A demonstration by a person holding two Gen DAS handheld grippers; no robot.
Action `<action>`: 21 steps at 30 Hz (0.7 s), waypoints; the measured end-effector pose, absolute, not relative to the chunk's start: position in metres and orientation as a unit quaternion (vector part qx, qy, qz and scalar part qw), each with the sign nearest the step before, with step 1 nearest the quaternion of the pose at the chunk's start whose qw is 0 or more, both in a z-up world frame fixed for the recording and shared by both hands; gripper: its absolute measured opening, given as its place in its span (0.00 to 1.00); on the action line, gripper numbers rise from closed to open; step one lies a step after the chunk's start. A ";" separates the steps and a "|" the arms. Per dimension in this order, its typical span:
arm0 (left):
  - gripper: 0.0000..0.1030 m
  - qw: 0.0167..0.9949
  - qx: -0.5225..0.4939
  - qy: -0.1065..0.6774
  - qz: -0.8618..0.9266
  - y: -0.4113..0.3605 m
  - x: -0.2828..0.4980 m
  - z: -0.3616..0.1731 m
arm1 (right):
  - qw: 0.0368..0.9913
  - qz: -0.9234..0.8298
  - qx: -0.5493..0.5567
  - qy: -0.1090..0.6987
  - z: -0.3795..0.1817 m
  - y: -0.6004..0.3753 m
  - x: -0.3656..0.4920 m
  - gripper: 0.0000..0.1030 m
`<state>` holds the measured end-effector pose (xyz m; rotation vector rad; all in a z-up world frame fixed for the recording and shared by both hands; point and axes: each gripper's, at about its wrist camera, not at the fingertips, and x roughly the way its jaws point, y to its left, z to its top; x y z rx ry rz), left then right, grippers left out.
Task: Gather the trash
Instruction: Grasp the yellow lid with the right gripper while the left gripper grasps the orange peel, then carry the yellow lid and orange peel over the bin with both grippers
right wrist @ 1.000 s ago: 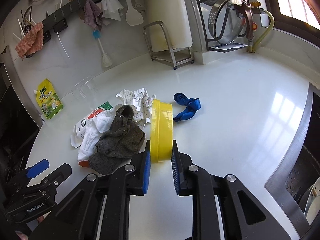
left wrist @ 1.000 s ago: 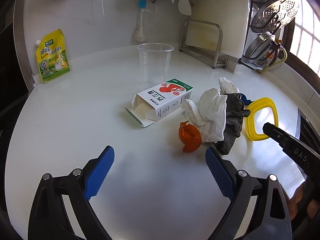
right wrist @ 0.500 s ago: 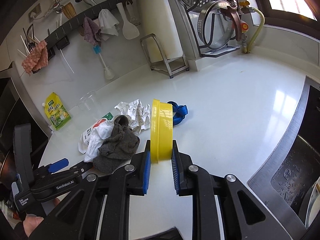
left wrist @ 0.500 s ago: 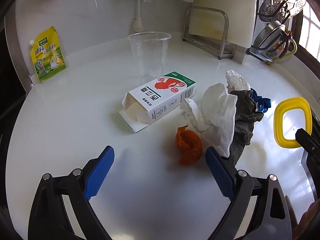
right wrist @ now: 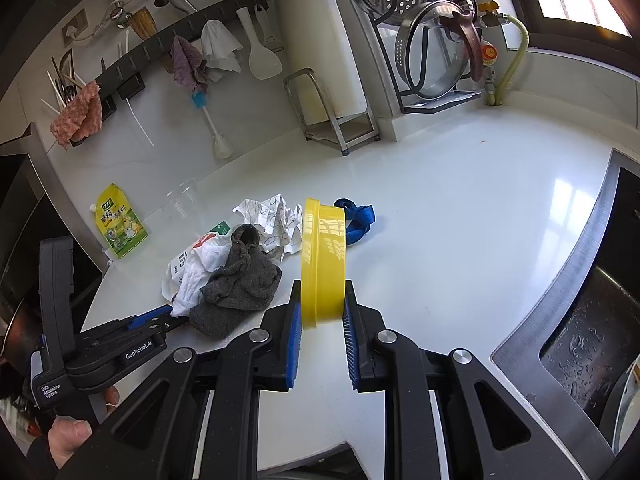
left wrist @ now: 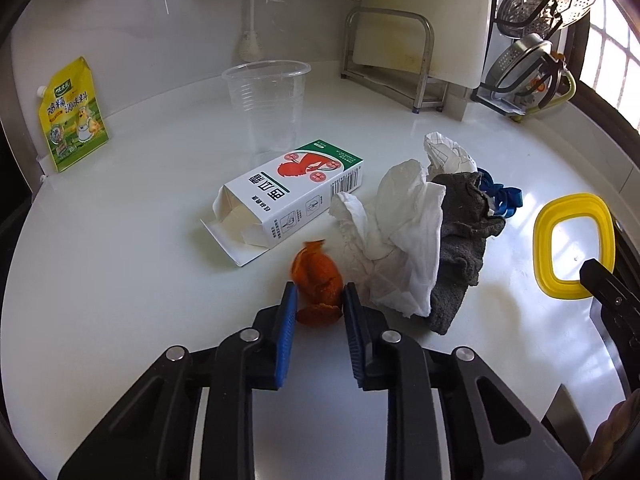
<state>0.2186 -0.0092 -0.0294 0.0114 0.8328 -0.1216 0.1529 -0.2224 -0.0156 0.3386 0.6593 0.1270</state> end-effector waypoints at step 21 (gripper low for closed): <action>0.11 0.933 0.020 0.352 -0.077 -0.004 0.120 0.004 | 0.927 0.059 0.171 0.329 -0.015 -0.229 0.070 0.18</action>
